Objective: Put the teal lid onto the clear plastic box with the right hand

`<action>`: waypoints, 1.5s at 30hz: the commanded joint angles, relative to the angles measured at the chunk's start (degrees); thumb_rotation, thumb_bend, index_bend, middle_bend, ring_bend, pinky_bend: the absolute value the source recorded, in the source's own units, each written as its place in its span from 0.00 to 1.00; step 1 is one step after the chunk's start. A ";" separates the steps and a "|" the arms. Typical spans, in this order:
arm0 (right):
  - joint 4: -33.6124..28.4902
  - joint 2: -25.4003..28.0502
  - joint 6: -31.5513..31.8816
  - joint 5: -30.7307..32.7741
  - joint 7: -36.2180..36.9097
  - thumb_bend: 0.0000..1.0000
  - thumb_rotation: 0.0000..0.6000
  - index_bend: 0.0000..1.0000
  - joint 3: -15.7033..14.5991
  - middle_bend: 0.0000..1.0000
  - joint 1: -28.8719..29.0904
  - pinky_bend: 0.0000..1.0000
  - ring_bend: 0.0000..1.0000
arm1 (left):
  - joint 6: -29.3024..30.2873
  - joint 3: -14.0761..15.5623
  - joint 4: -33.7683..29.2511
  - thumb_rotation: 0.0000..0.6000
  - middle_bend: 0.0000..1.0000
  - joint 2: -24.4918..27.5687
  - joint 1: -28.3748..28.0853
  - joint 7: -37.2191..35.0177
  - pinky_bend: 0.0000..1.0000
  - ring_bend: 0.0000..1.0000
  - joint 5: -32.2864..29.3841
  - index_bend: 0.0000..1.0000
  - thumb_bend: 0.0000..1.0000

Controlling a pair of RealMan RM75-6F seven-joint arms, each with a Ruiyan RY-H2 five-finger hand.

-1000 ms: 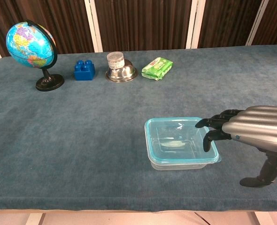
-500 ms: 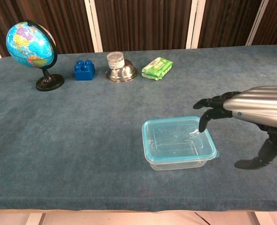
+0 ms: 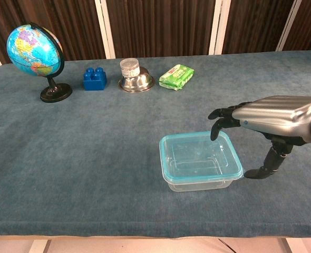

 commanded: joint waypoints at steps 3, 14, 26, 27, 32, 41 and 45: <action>0.92 -1.27 0.76 2.21 -1.66 0.18 1.00 0.23 0.50 0.00 1.02 0.00 0.00 | -0.11 -0.01 -0.01 1.00 0.03 -0.03 -0.07 0.11 0.01 0.02 -0.02 0.00 0.34; 2.48 -2.22 0.06 5.32 -1.68 0.18 1.00 0.22 0.47 0.00 2.19 0.00 0.00 | -0.31 -0.02 -0.14 1.00 0.03 -0.05 -0.13 0.34 0.01 0.02 -0.15 0.00 0.34; 4.41 -3.17 -0.65 5.46 -0.46 0.18 1.00 0.24 -0.44 0.00 2.50 0.00 0.00 | -0.25 -0.03 -0.04 1.00 0.03 -0.01 -0.10 0.11 0.01 0.02 -0.20 0.00 0.34; 4.41 -3.18 -0.67 5.34 -0.33 0.18 1.00 0.24 -0.46 0.00 2.50 0.00 0.00 | -0.24 -0.04 -0.03 1.00 0.03 -0.01 -0.10 0.09 0.01 0.02 -0.19 0.00 0.34; 3.11 -2.19 0.24 3.39 0.75 0.18 1.00 0.23 -0.33 0.00 2.16 0.00 0.00 | -0.19 -0.04 0.00 1.00 0.03 0.02 -0.09 -0.04 0.01 0.02 -0.17 0.00 0.34; -0.83 0.57 2.19 -1.82 3.79 0.18 1.00 0.24 0.66 0.00 0.97 0.00 0.00 | -0.20 0.02 -0.10 1.00 0.03 0.01 -0.11 -0.02 0.01 0.02 -0.03 0.00 0.34; -0.96 -0.87 2.72 -2.05 4.85 0.18 1.00 0.29 2.60 0.00 1.21 0.00 0.00 | -0.34 0.04 -0.08 1.00 0.03 -0.04 -0.18 0.06 0.01 0.02 -0.05 0.00 0.34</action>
